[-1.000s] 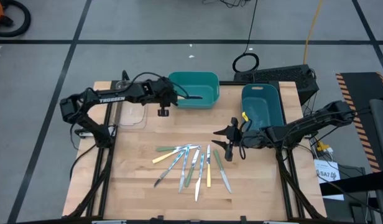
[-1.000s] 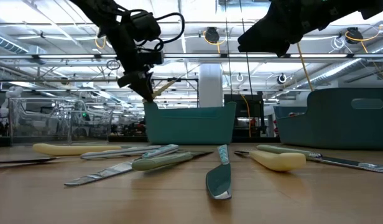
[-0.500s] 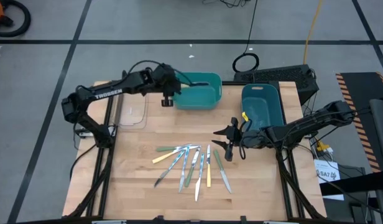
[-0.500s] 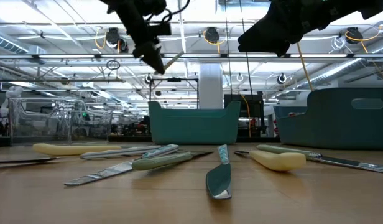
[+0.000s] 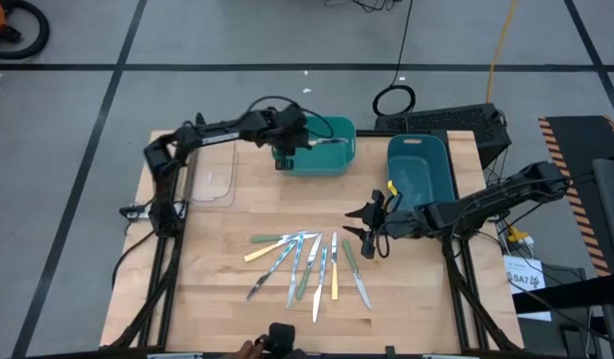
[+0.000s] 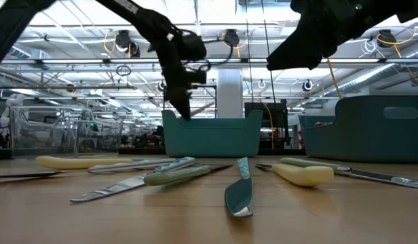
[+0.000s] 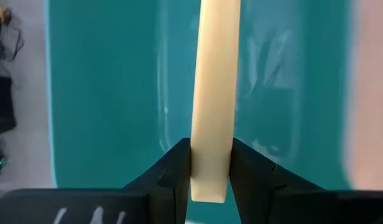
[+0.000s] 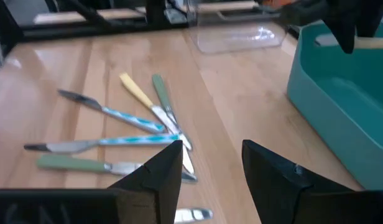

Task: Sort silverware by color (type)
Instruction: Put the right yellow knife into the green bin, then put the left yellow knife into the green bin

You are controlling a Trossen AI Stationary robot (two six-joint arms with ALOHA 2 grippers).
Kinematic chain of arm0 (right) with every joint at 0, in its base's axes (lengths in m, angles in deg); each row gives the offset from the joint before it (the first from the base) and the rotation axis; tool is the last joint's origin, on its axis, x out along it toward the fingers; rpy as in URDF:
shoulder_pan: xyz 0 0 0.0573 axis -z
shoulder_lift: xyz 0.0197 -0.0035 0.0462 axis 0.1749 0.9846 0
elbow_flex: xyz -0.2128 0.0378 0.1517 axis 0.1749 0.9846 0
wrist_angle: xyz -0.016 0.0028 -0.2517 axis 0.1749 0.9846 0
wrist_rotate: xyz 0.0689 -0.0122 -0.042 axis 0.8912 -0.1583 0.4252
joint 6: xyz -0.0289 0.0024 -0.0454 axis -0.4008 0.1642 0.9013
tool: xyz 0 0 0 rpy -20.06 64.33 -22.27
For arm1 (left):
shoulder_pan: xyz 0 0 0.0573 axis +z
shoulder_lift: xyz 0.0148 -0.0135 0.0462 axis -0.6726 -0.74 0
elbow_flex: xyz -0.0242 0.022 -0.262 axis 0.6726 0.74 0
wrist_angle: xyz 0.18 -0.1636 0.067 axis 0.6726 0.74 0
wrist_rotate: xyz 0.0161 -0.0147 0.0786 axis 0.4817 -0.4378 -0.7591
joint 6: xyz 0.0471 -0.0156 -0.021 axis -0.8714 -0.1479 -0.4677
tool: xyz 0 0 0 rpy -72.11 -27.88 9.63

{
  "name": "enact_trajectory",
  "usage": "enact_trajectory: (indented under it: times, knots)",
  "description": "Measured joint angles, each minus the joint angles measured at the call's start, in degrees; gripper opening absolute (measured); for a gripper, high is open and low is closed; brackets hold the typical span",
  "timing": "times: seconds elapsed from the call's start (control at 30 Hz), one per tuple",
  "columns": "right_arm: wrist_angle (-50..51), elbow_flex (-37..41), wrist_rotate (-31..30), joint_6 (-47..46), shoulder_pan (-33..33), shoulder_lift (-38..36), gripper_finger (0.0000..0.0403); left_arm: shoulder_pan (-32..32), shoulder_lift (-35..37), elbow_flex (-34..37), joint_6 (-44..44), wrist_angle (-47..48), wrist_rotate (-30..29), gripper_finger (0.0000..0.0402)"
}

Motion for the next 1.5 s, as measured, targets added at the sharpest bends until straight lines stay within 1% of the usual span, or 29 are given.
enact_trajectory:
  times: [0.13, 0.23, 0.4, 0.63, 0.77, 0.9, 1.0, 1.1, 1.17, 1.23, 1.3, 1.37, 1.4, 1.5]
  knots:
    - [0.66, -0.01, 0.00, 0.10, -0.02, -0.02, 0.0160, 0.12, -4.60, -4.10, 1.02, 4.20, -4.32, 0.0099]
    - [0.70, -0.01, 0.00, 0.04, -0.02, -0.02, 0.0160, 0.16, -7.14, -7.62, 3.25, 7.47, -5.30, 0.0099]
    - [1.11, -0.01, 0.02, -1.11, -0.04, -0.02, 0.0160, -0.12, -10.10, -13.03, 6.03, 9.76, -5.29, 0.0105]
    - [0.80, -0.01, 0.04, -4.16, -1.76, -0.02, 0.0160, -0.73, -12.16, -17.92, 8.49, 13.16, -5.29, 0.0146]
    - [-1.57, 0.01, 0.07, -3.52, -3.56, -0.02, 0.0160, -1.07, -12.18, -19.89, 9.93, 13.70, -5.24, 0.0162]
    - [-1.99, -0.01, 0.07, -2.86, -4.61, -0.02, 0.0160, -1.75, -12.12, -23.37, 10.43, 18.14, -2.35, 0.0165]
    - [-1.52, -0.01, 0.06, -3.15, -5.22, -0.02, 0.0160, -2.70, -12.16, -26.51, 11.08, 20.65, -1.96, 0.0165]
    - [-0.50, -0.01, 0.07, -3.18, -5.63, -0.02, 0.0160, -3.59, -12.14, -30.60, 12.68, 25.10, -1.39, 0.0165]
    - [-0.11, -0.01, 0.07, -3.18, -5.76, -0.02, 0.0160, -4.26, -12.11, -32.86, 13.93, 28.28, 0.03, 0.0165]
    - [0.65, -0.01, 0.05, -3.35, -6.00, -0.02, 0.0160, -5.28, -12.11, -34.31, 15.24, 31.40, 3.03, 0.0165]
    - [1.53, -0.01, 0.12, -3.41, -6.06, -0.02, 0.0160, -6.43, -11.74, -34.73, 16.06, 35.46, 10.59, 0.0165]
    - [2.24, -0.01, 1.43, -3.91, -6.05, -0.02, 0.0160, -8.21, -11.17, -33.85, 16.11, 38.59, 17.68, 0.0165]
    - [2.42, -0.01, 1.83, -4.18, -6.05, -0.02, 0.0160, -9.32, -10.68, -33.01, 16.10, 39.35, 19.26, 0.0165]
    - [2.51, -0.01, 3.98, -4.25, -6.05, -0.03, 0.0160, -13.66, -9.42, -29.22, 15.81, 39.45, 19.93, 0.0165]
